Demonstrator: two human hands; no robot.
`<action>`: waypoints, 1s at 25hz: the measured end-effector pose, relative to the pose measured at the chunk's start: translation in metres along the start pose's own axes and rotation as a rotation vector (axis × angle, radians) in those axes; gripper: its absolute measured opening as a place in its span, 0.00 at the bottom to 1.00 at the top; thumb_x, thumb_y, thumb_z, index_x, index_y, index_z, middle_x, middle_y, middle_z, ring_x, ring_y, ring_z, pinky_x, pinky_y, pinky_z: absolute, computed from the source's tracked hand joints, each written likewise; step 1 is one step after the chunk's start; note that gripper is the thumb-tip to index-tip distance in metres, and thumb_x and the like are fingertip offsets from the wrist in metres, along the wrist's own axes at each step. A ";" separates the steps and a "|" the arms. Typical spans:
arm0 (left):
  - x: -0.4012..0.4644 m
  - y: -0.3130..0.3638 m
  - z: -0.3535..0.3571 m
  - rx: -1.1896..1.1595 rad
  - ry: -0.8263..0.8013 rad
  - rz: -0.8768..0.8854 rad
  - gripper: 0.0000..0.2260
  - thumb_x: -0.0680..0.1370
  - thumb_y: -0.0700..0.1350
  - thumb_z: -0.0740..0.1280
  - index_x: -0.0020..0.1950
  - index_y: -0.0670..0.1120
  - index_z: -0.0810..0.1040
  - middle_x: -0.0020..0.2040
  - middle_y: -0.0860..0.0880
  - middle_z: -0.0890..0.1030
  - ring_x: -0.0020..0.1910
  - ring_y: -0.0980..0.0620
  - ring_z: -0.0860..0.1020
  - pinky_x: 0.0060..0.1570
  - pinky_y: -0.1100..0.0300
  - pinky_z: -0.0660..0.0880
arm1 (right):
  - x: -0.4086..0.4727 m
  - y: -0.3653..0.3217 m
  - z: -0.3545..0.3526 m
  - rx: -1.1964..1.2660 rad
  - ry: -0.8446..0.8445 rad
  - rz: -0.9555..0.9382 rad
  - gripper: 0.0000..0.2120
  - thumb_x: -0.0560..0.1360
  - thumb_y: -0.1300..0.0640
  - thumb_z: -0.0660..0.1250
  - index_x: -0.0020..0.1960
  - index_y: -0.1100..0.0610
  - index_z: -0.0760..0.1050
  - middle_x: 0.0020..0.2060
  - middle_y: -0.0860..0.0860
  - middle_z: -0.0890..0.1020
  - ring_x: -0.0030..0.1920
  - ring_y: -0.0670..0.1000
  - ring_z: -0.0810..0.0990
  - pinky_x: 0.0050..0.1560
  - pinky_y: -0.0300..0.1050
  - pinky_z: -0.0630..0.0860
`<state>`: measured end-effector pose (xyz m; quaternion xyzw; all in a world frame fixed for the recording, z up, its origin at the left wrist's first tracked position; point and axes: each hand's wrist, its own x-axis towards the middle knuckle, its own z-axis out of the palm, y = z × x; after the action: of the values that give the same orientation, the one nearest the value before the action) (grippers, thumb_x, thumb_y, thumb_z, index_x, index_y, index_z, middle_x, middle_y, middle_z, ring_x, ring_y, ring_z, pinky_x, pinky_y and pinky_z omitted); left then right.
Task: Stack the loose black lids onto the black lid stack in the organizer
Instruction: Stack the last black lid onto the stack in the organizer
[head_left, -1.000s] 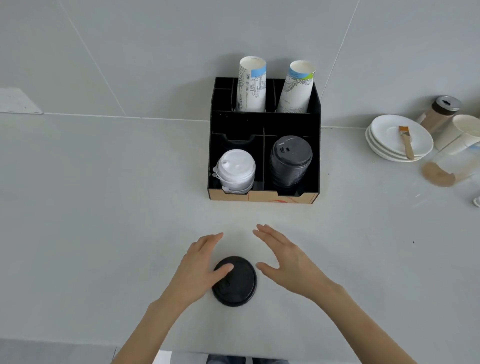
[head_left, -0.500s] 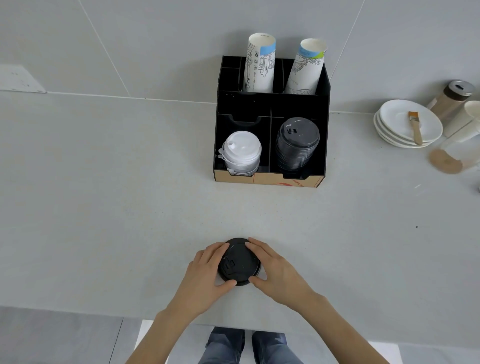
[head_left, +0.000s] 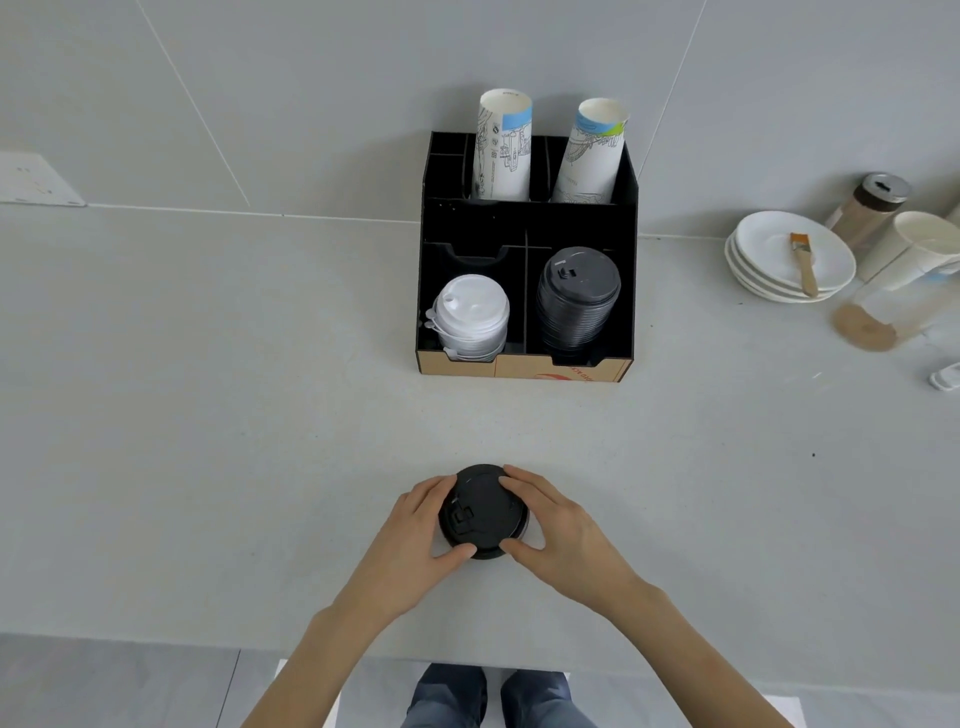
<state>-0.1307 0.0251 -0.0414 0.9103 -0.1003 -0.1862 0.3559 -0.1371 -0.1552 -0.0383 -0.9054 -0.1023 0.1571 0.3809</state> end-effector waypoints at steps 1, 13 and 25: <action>0.003 0.003 -0.003 -0.021 0.016 0.011 0.29 0.74 0.48 0.66 0.70 0.48 0.56 0.71 0.50 0.63 0.68 0.54 0.62 0.64 0.67 0.57 | 0.001 -0.001 -0.005 0.010 0.023 -0.002 0.27 0.73 0.57 0.65 0.69 0.52 0.59 0.72 0.44 0.61 0.69 0.45 0.64 0.67 0.35 0.61; 0.055 0.058 -0.031 -0.056 0.179 0.190 0.25 0.73 0.46 0.67 0.68 0.49 0.62 0.68 0.51 0.67 0.65 0.53 0.66 0.61 0.67 0.60 | 0.020 -0.004 -0.080 0.006 0.266 -0.066 0.25 0.71 0.58 0.69 0.65 0.55 0.66 0.67 0.46 0.69 0.61 0.40 0.65 0.54 0.12 0.53; 0.114 0.096 -0.044 -0.055 0.257 0.281 0.23 0.73 0.46 0.68 0.66 0.48 0.65 0.68 0.50 0.68 0.67 0.54 0.65 0.61 0.69 0.57 | 0.055 0.005 -0.139 -0.068 0.340 -0.077 0.23 0.71 0.57 0.69 0.64 0.56 0.68 0.69 0.50 0.68 0.65 0.49 0.70 0.56 0.17 0.56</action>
<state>-0.0133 -0.0540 0.0235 0.8936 -0.1750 -0.0197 0.4129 -0.0355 -0.2336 0.0385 -0.9268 -0.0761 -0.0167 0.3674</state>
